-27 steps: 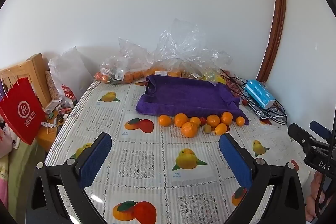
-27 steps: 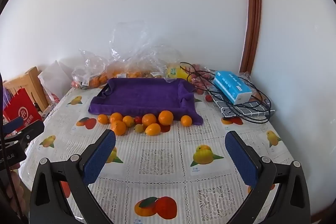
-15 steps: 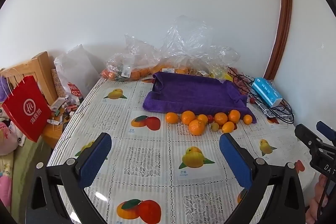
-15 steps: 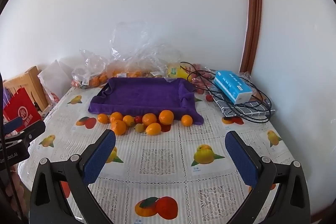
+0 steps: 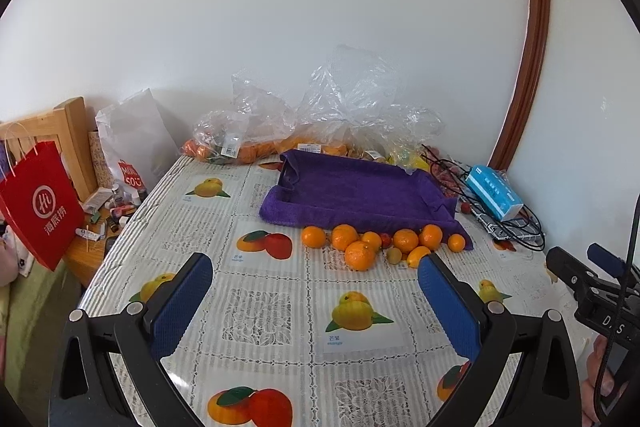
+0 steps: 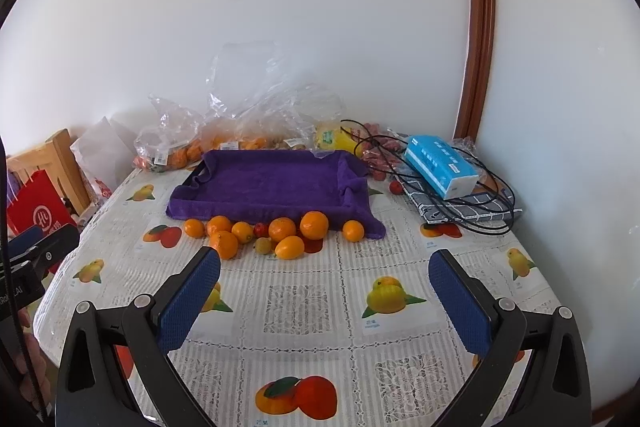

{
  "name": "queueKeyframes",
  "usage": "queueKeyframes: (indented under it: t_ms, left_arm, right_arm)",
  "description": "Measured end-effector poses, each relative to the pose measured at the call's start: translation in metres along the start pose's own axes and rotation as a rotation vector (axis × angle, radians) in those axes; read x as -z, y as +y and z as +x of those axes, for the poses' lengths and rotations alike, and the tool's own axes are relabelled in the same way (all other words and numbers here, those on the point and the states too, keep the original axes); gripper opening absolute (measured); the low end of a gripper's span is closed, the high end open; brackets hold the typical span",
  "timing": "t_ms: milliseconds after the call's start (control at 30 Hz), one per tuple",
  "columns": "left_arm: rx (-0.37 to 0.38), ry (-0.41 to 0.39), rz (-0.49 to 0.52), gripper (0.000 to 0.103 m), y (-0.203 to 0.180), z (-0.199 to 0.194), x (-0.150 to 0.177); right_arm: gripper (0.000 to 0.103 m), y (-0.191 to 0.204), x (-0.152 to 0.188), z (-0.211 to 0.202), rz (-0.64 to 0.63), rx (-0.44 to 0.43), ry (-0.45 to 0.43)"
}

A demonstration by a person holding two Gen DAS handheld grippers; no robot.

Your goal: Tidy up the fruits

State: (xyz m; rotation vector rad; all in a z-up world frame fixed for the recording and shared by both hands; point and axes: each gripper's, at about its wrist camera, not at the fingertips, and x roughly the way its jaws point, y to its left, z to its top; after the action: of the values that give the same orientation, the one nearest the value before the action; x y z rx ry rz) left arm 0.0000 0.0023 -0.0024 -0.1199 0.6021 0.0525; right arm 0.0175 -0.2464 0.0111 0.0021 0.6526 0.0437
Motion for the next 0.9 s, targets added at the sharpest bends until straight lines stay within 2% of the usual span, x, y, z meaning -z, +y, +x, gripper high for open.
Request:
queueKeyframes:
  t_ms: [333, 900]
  left_arm:
    - [-0.037, 0.003, 0.050, 0.103, -0.0073, -0.0003, 0.0005]
    - [-0.012, -0.001, 0.048, 0.103, -0.0083, -0.0013, -0.0001]
  right_arm:
    - [0.103, -0.0005, -0.0010, -0.0021, 0.003, 0.002, -0.010]
    - [0.103, -0.0032, 0.0021, 0.0001, 0.001, 0.008, -0.008]
